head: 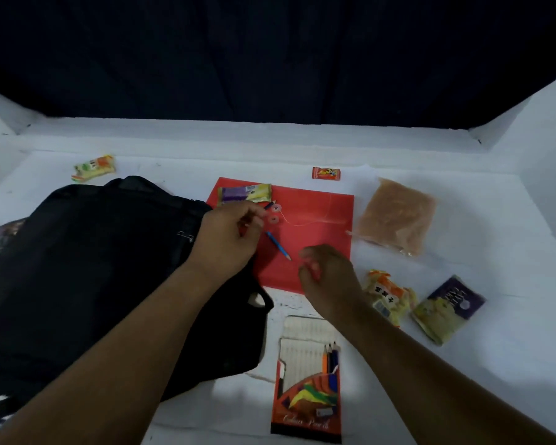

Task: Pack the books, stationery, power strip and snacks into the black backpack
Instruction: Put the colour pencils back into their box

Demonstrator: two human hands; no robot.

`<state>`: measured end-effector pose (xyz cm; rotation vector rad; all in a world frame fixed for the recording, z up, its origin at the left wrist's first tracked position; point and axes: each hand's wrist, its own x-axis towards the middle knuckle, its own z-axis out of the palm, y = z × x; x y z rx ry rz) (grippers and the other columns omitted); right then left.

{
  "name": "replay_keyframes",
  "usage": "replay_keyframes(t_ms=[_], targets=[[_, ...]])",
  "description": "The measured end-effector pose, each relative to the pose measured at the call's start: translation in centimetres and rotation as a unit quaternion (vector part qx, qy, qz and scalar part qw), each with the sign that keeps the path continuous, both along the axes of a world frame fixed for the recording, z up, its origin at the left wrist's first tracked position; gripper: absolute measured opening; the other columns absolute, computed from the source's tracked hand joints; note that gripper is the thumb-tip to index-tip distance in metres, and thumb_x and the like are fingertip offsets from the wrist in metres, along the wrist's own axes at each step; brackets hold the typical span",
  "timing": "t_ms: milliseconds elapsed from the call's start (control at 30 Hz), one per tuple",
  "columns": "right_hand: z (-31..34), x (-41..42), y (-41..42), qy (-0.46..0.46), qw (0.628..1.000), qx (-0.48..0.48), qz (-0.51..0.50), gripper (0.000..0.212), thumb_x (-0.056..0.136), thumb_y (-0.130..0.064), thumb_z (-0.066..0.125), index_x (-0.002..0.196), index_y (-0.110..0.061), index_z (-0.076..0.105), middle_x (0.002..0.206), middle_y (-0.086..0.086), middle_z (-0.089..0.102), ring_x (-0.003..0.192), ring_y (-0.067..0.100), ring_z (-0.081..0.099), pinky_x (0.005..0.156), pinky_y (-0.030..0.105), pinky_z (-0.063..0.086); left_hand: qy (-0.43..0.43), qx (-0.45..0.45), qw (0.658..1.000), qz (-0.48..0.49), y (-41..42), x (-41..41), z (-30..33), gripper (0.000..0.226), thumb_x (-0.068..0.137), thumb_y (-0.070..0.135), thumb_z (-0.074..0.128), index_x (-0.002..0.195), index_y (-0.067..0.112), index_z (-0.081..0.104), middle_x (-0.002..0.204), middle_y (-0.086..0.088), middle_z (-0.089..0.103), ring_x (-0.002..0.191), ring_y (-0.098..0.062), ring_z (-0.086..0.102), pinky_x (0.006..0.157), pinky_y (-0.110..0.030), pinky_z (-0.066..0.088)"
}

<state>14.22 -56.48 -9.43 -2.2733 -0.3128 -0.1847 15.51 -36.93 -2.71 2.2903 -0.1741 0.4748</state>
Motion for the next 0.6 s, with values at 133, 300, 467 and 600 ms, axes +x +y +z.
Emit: replay_keyframes(t_ms=[133,300,467,600], targets=[[-1.5,3.2,1.2,0.066,0.996,-0.052,-0.014,0.032,0.085,-0.037,0.071,0.111,-0.018,0.069,0.106,0.0,0.067,0.095,0.019,0.065,0.084,0.033,0.053,0.105,0.136,0.985,-0.001,1.7,3.8,-2.5,0.021,0.082,0.014,0.071,0.103,0.012,0.074,0.097,-0.004,0.072,0.09,-0.02,0.067,0.087,-0.036,0.056],[-3.0,4.7,1.6,0.028,0.989,-0.142,-0.017,0.041,0.077,-0.062,0.066,0.106,-0.032,0.062,0.104,-0.013,0.062,0.086,0.013,0.061,0.071,0.028,0.049,0.21,0.199,0.957,0.019,1.6,7.0,-4.7,0.049,0.08,0.043,0.057,0.121,0.019,0.067,0.118,-0.009,0.061,0.111,-0.032,0.058,0.094,-0.046,0.052],[-3.9,4.4,1.4,-0.05,0.992,-0.118,-0.002,0.018,0.088,-0.044,0.061,0.088,-0.026,0.061,0.088,-0.01,0.056,0.072,0.013,0.057,0.056,0.031,0.049,0.232,0.194,0.948,0.094,1.4,7.9,-6.7,0.041,0.093,0.045,0.057,0.13,0.029,0.061,0.134,0.001,0.052,0.114,-0.024,0.06,0.088,-0.035,0.05],[-3.9,5.0,1.0,-0.032,0.999,-0.026,-0.032,0.019,0.094,-0.031,0.061,0.079,-0.022,0.054,0.073,-0.01,0.052,0.058,0.005,0.046,0.049,0.017,0.035,0.157,0.156,0.967,0.126,1.2,7.2,-7.7,0.018,0.092,0.035,0.063,0.107,0.027,0.069,0.12,0.002,0.058,0.097,-0.024,0.064,0.071,-0.028,0.041]])
